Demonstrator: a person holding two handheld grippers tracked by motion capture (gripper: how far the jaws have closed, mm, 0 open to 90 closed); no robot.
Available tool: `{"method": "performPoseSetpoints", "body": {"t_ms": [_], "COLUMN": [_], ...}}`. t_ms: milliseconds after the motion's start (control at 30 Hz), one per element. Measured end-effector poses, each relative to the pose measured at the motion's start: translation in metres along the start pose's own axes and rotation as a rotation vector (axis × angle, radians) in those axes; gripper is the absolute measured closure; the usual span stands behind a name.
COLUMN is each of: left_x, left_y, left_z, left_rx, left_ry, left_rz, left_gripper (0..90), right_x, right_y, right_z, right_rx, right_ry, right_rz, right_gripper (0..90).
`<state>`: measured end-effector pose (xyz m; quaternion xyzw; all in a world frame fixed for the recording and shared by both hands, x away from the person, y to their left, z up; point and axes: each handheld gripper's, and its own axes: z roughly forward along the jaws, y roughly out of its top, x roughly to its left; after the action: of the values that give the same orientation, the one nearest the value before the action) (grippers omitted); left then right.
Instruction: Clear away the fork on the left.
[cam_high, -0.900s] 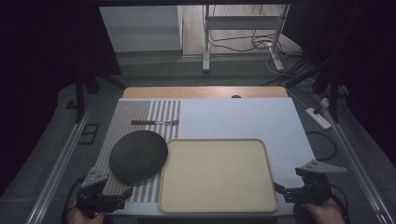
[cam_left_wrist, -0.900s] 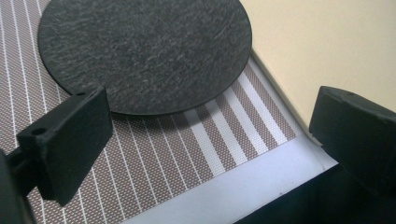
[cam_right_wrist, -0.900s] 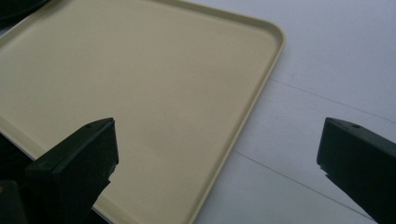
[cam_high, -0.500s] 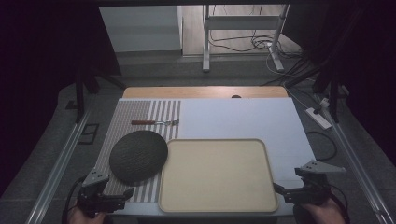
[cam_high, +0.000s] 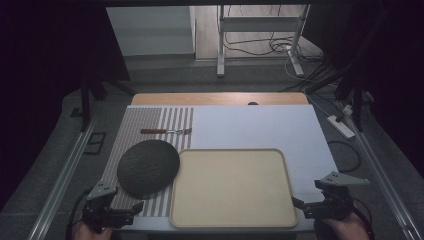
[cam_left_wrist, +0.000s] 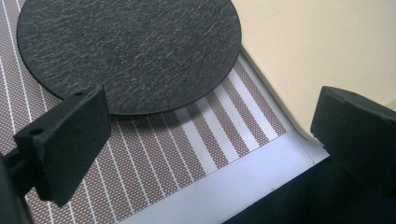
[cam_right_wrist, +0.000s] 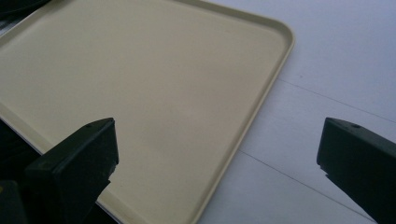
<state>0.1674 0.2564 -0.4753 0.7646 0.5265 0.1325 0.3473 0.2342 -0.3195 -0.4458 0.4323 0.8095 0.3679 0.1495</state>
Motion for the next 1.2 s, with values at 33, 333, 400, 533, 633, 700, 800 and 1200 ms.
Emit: {"method": "performPoseSetpoints", "body": {"t_ms": [33, 333, 400, 533, 633, 700, 800, 1200], "left_x": [0.0, -0.001, 0.0, 0.002, 0.003, 0.003, 0.005, 0.014], "left_y": [0.001, 0.007, 0.008, 0.009, 0.011, 0.012, 0.015, 0.024], "left_z": [0.0, 0.002, 0.003, 0.005, 0.007, 0.007, 0.008, 0.018], "left_rx": [-0.001, 0.012, 0.014, 0.021, 0.027, 0.029, 0.023, 0.039], "left_ry": [0.0, -0.004, -0.01, -0.024, -0.028, -0.025, -0.026, -0.058], "left_rz": [0.007, 0.034, 0.038, 0.04, 0.046, 0.05, 0.049, 0.055], "left_gripper": [0.0, 0.0, 0.0, 0.0, 0.0, 0.0, 0.0, 0.3], "right_x": [0.0, 0.001, 0.001, 0.001, 0.001, 0.001, 0.001, 0.001], "right_y": [0.0, 0.0, 0.0, 0.0, 0.0, 0.0, 0.0, 0.0], "right_z": [0.0, 0.001, 0.001, 0.0, 0.0, 0.001, 0.001, 0.001], "right_rx": [0.001, 0.006, 0.006, 0.005, 0.005, 0.005, 0.006, 0.01], "right_ry": [0.001, 0.003, 0.005, 0.006, 0.008, 0.008, 0.01, 0.015], "right_rz": [-0.002, -0.015, -0.014, -0.016, -0.017, -0.018, -0.019, -0.02], "right_gripper": [0.0, 0.0, 0.0, 0.0, 0.0, 0.0, 0.0, 0.0]}}
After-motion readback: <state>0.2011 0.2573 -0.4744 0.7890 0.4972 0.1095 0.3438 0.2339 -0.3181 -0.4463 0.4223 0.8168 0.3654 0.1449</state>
